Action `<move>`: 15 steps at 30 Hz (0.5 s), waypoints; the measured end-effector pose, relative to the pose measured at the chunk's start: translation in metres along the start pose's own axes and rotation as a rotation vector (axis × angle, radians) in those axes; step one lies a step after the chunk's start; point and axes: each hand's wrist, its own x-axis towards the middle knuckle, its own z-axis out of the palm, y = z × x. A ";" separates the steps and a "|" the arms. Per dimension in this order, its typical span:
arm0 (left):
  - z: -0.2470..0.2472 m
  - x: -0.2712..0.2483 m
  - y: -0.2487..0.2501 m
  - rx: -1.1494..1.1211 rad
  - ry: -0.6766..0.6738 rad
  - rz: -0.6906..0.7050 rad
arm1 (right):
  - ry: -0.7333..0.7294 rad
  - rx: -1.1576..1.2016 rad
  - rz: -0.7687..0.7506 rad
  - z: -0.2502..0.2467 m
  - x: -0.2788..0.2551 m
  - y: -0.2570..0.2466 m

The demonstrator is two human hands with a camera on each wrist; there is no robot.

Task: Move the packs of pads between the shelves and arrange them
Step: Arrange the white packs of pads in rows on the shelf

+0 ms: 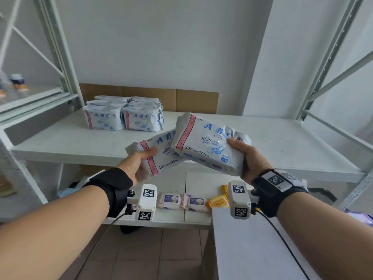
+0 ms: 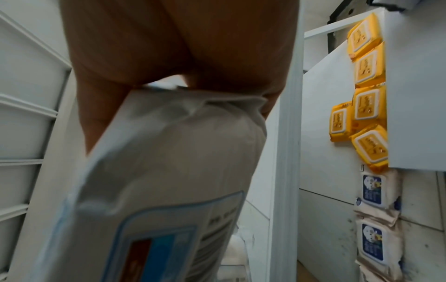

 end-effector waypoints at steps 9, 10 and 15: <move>-0.092 0.064 0.051 0.048 0.020 -0.054 | 0.071 -0.026 0.061 0.068 0.075 0.045; -0.099 0.072 0.054 0.035 0.020 -0.058 | 0.072 -0.025 0.067 0.074 0.082 0.047; -0.123 0.109 0.067 -0.004 0.016 -0.043 | 0.067 -0.047 0.082 0.094 0.120 0.053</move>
